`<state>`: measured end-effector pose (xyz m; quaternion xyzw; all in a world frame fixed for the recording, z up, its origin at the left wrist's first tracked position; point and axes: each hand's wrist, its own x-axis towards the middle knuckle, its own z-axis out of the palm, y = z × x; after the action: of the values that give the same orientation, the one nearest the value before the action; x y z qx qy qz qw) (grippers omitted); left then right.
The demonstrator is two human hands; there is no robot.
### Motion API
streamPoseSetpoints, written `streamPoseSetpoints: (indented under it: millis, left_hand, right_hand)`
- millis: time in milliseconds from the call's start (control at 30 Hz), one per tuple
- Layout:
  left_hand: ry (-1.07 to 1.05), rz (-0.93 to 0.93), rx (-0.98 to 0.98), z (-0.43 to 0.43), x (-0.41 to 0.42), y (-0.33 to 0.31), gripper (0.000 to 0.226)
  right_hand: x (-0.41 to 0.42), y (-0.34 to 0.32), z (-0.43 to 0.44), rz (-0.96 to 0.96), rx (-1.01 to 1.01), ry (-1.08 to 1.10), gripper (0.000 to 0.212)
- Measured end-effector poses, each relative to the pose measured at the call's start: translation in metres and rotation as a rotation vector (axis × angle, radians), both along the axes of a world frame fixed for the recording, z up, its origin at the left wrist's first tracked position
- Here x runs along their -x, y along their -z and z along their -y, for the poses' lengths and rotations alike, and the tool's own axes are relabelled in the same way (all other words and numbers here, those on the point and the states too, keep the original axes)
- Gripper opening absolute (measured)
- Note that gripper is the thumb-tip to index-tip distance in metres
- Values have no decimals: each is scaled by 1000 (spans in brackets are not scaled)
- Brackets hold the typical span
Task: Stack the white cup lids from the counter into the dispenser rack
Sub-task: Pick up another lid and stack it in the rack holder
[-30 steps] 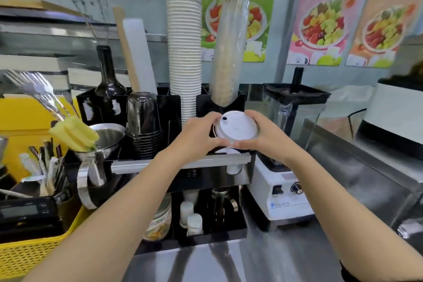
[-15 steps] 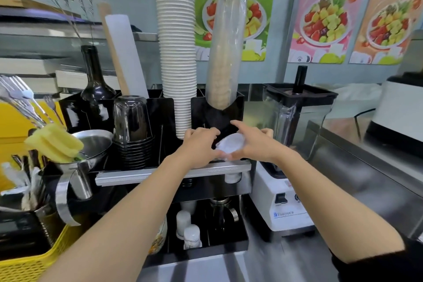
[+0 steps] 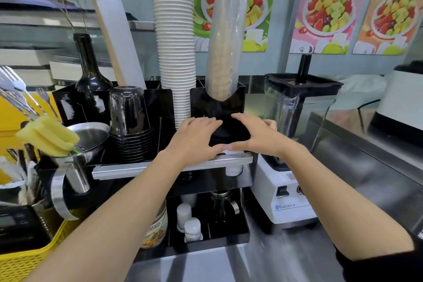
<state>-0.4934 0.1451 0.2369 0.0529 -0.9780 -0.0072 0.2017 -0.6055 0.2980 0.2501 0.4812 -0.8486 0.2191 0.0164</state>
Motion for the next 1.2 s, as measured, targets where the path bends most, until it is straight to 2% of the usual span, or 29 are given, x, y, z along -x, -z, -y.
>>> streamPoseSetpoints:
  millis: [200,300,433,733,1067,1200]
  left_hand:
    - [17,-190,33,3,-57,0,76]
    - [-20,-220,14,7,-102,7,74]
    - [-119,-186,-32,14,-174,25,75]
    - [-428,-140,-149,51,-349,81,74]
    - [-658,-59,-289,92,-507,158,82]
    - [-692,-60,-438,91,-549,193,90]
  right_hand:
    - [-41,10,-10,-151,229,-96,95]
    - [-80,19,-6,-160,257,-166,97]
    - [-143,34,12,-222,214,-264,97]
    - [-299,94,83,-103,87,-571,100]
    - [-435,169,146,121,-140,-661,106]
    - [-484,199,151,187,-242,-704,108]
